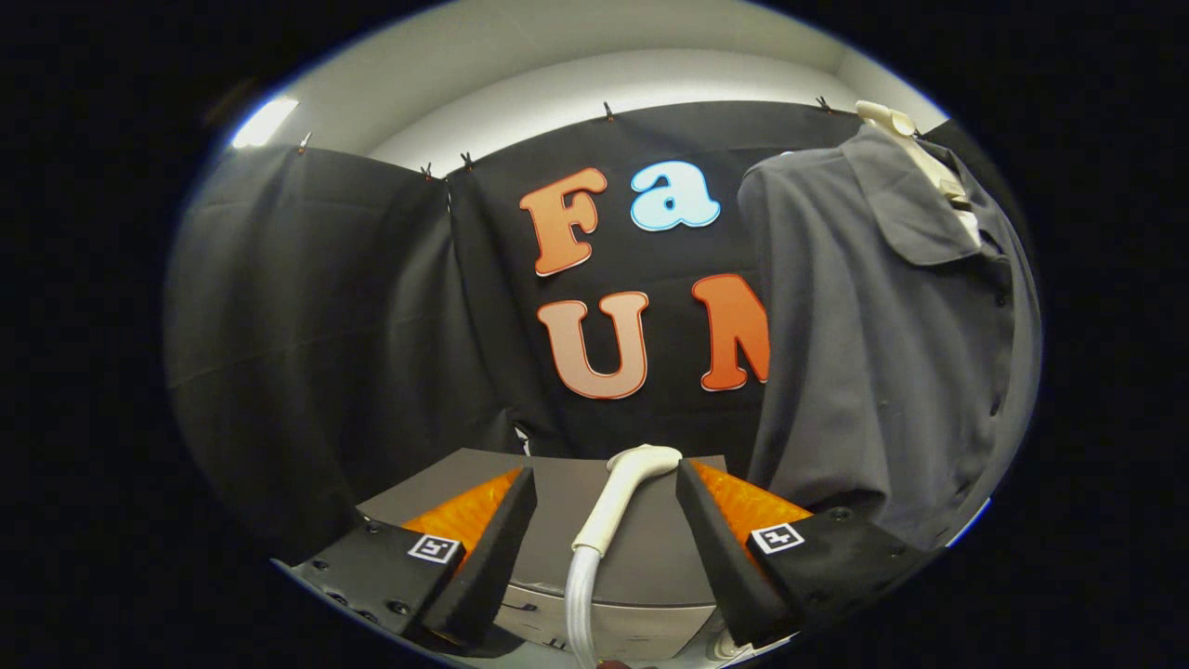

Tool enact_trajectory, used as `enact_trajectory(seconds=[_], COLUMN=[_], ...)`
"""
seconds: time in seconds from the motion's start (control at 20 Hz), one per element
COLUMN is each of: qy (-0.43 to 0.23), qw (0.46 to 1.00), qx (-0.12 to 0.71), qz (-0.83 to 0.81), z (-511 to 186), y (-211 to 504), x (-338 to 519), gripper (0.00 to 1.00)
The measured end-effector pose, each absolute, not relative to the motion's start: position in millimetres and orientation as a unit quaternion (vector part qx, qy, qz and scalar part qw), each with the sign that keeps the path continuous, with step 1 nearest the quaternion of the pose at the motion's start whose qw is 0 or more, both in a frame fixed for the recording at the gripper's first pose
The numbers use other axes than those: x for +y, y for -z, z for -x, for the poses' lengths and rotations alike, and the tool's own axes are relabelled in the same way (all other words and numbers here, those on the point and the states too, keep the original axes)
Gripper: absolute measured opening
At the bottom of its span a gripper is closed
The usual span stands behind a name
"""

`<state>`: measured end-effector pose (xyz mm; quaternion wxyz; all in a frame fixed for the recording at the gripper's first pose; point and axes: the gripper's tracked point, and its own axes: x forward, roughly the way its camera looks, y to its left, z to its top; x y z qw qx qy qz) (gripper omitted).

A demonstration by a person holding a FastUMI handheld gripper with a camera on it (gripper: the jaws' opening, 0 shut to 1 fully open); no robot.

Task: Iron the clothes twice with a garment steamer, once on the left side and once on the right side.

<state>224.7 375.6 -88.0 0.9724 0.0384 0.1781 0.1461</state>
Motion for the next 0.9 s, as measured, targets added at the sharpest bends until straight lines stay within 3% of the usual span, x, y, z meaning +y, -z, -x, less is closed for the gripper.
enact_trajectory(seconds=[0.25,0.6,0.9], qy=[-0.128,-0.093,-0.079], qw=[0.965,0.924,0.916], qx=[0.227,0.368,0.392], qz=[0.012,0.046,-0.002], z=[-278.0,-323.3,-331.0], y=[134.6,232.0,252.1], x=[397.5,404.3,404.3], gripper=[0.98,0.95,0.95])
